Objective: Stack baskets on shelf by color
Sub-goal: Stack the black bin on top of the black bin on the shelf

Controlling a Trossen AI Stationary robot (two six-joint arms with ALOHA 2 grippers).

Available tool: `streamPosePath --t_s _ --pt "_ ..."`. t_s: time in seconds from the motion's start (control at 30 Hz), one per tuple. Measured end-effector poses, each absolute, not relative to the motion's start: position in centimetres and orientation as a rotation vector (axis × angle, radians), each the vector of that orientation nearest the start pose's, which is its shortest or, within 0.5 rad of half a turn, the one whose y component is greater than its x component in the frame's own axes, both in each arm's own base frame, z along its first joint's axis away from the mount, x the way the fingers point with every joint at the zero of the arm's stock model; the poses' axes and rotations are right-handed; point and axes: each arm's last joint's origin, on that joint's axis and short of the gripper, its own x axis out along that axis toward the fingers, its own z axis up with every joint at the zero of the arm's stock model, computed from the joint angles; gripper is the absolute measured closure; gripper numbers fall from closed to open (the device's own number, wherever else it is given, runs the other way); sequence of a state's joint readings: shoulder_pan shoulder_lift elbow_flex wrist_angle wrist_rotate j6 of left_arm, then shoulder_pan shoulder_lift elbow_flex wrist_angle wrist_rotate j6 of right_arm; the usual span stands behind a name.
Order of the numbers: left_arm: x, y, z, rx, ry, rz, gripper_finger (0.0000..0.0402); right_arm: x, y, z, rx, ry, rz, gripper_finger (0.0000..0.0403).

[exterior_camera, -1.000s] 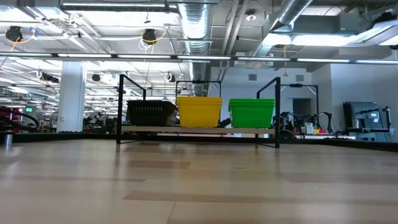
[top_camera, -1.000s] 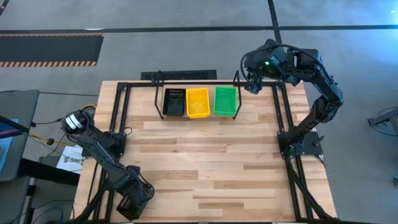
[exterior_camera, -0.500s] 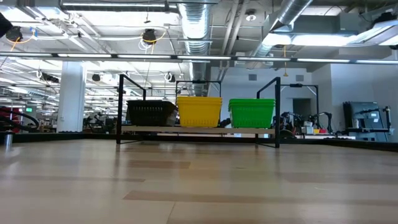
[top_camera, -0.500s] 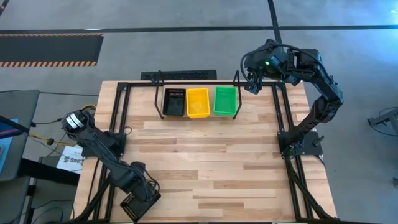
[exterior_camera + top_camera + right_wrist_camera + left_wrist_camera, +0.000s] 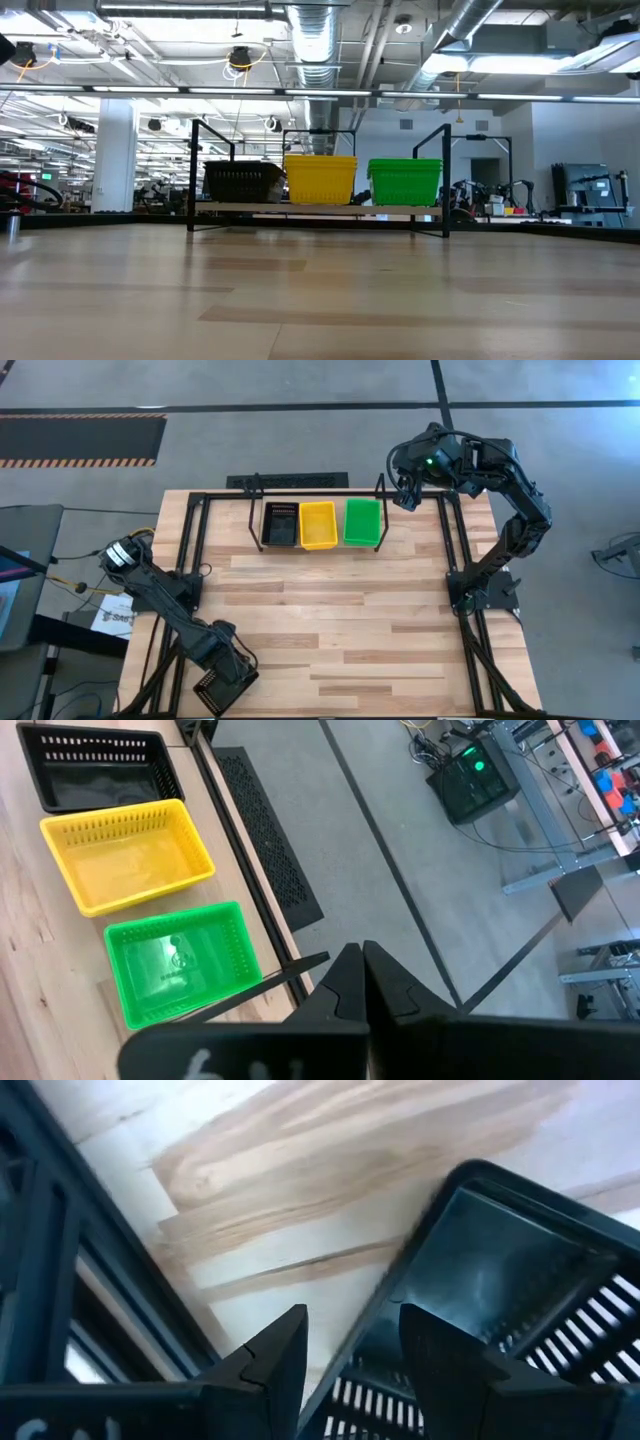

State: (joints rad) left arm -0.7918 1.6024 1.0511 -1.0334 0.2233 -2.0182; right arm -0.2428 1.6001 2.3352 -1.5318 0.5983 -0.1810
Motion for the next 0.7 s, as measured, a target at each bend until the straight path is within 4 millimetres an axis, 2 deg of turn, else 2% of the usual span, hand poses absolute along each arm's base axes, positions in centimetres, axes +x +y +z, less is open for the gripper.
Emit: streamPosePath --t_s 0.2,0.7 --pt "18.41 -19.57 18.81 -1.007 1.585 0.901 0.0254 22.25 -7.19 51.06 -0.292 0.873 -0.728 0.0401" --pt "18.48 -19.53 18.78 -0.943 1.582 0.829 0.0254 22.25 -7.19 51.06 -0.291 0.872 -0.728 0.0401"
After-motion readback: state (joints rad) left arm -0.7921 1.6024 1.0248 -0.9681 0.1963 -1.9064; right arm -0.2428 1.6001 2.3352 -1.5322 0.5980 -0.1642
